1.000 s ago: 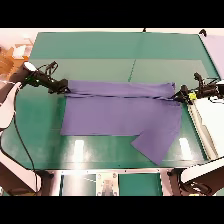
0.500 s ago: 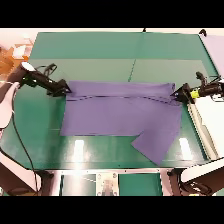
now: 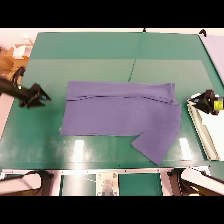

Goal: Fold the shirts.

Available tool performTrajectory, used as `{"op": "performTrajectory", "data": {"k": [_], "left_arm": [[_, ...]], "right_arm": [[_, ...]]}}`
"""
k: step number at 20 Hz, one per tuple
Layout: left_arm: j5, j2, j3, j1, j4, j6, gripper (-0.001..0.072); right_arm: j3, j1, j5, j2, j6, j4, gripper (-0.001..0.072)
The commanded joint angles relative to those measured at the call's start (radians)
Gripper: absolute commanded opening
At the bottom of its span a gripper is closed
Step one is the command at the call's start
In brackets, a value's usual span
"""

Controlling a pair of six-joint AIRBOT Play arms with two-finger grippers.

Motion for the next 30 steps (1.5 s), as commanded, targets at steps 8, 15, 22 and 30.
{"op": "performTrajectory", "data": {"k": [8,15,22,30], "left_arm": [[0.494,0.649,-1.037,0.023,-0.288,-0.054,0.0484],[0.785,0.647,-1.061,-0.059,-0.492,0.017,0.0483],[0.911,0.646,-1.061,-0.327,-0.639,0.024,0.0346],[0.975,0.646,-1.061,-0.353,-0.632,0.073,0.0022]], "right_arm": [[-0.524,-0.058,-0.249,0.322,-0.033,0.158,0.0434],[-0.524,-0.058,-0.257,0.322,-0.033,0.200,0.0434],[-0.524,-0.059,-0.267,0.322,-0.031,0.192,0.0435],[-0.531,-0.061,-0.105,0.322,0.212,-0.048,0.0435]]}}
